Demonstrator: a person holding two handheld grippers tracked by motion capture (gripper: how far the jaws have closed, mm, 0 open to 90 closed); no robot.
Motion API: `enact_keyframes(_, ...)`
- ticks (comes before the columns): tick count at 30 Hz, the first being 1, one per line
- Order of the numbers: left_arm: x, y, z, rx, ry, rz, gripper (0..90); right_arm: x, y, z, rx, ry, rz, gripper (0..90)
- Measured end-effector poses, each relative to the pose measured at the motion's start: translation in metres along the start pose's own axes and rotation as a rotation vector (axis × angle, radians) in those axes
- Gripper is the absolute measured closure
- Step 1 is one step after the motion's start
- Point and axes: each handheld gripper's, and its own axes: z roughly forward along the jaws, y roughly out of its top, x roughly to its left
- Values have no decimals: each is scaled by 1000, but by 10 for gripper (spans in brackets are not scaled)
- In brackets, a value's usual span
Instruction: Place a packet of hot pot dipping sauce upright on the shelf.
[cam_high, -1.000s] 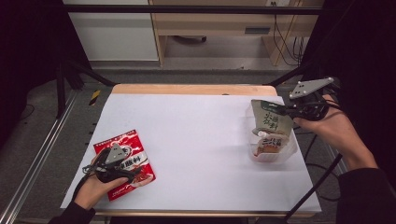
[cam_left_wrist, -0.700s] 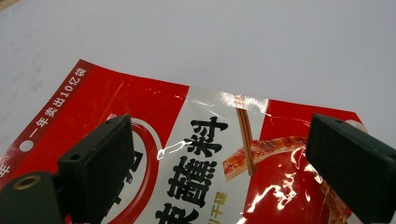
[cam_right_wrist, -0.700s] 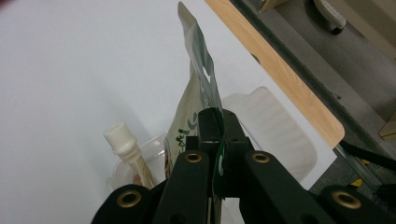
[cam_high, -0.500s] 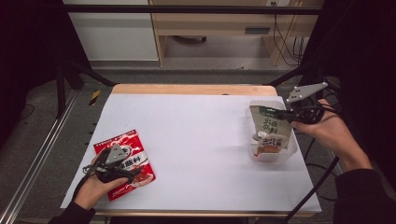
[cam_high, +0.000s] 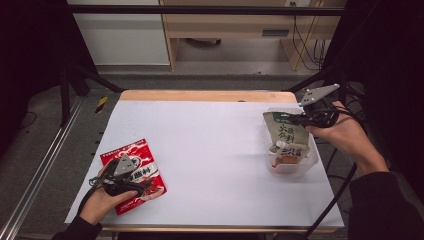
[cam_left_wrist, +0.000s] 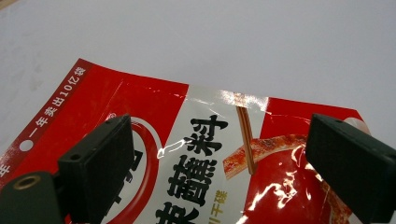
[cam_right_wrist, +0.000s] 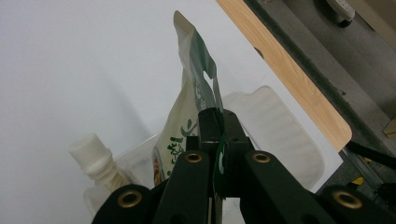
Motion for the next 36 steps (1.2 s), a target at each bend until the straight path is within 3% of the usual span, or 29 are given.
enact_keyframes(16, 0, 0, 1, 3, -6, 1, 78, -5, -5, 16, 22, 10, -11, 900)
enact_keyframes(24, 1, 0, 1, 6, -3, 2, 79, -3, -27, 18, -2, 17, 39, 896)
enact_keyframes(30, 1, 0, 0, 3, -2, 1, 78, -3, -36, 12, 13, 8, 57, 859)
enact_keyframes(36, 1, 0, 0, -2, -3, -2, 79, 0, -40, 10, 28, -7, 74, 756)
